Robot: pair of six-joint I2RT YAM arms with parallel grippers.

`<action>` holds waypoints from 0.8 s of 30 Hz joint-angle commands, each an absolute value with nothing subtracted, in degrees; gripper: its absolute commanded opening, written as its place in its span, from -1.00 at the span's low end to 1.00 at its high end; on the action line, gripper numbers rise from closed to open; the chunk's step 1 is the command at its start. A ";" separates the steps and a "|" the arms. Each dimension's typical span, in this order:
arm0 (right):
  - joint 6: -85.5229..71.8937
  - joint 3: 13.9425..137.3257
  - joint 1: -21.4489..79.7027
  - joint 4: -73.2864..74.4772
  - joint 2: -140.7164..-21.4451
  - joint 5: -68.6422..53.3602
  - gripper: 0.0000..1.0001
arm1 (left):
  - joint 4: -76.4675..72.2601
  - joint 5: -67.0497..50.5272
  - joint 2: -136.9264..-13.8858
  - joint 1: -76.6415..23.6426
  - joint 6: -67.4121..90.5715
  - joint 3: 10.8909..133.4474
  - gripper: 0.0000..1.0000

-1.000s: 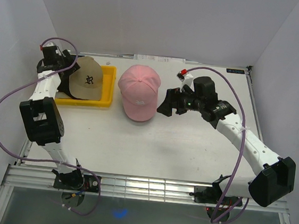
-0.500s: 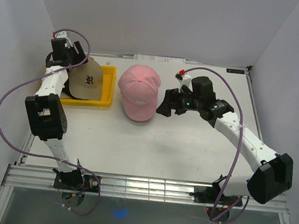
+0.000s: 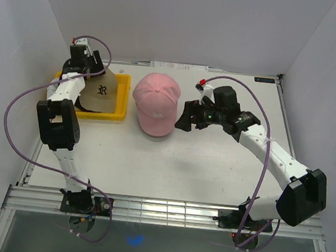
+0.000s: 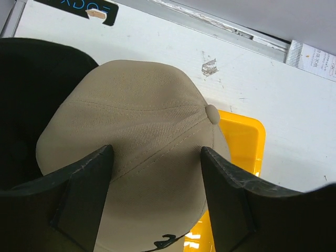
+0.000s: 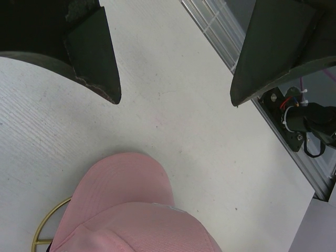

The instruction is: Stack the hats

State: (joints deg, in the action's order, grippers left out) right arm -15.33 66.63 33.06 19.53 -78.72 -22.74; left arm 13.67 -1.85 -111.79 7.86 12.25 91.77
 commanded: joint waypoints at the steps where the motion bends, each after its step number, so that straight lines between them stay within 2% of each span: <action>1: -14.24 68.99 32.87 17.67 -79.01 -23.47 0.79 | 14.41 1.05 -110.13 6.94 10.81 92.11 0.49; 4: -14.33 68.82 32.87 17.67 -79.10 -23.38 0.79 | 14.50 2.37 -109.86 6.86 11.07 92.28 0.19; 5: -14.33 68.82 32.87 17.67 -79.19 -23.38 0.79 | 14.68 2.72 -109.86 6.86 11.16 92.46 -0.07; 7: -14.33 68.91 32.87 17.58 -79.28 -23.47 0.79 | 15.12 3.07 -109.86 6.86 11.16 92.81 -0.29; 8: -14.33 68.99 32.87 17.67 -79.36 -23.47 0.79 | 15.38 3.42 -109.86 6.86 11.25 93.16 -0.51; 12: -14.33 69.17 32.87 17.58 -79.63 -23.82 0.79 | 15.91 4.48 -109.25 6.86 11.69 93.43 -0.81; 16: -14.41 69.35 32.87 17.58 -79.72 -23.99 0.79 | 17.22 5.01 -108.46 6.86 12.13 95.18 -1.00; 24: -14.94 69.61 32.87 17.84 -79.89 -23.99 0.79 | 19.42 3.78 -104.95 6.94 13.71 99.75 -1.00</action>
State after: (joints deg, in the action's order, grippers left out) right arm -15.18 66.67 33.06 19.53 -79.81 -23.09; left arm 18.87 3.64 -111.24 6.90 12.84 96.03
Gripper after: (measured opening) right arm 0.897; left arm 0.022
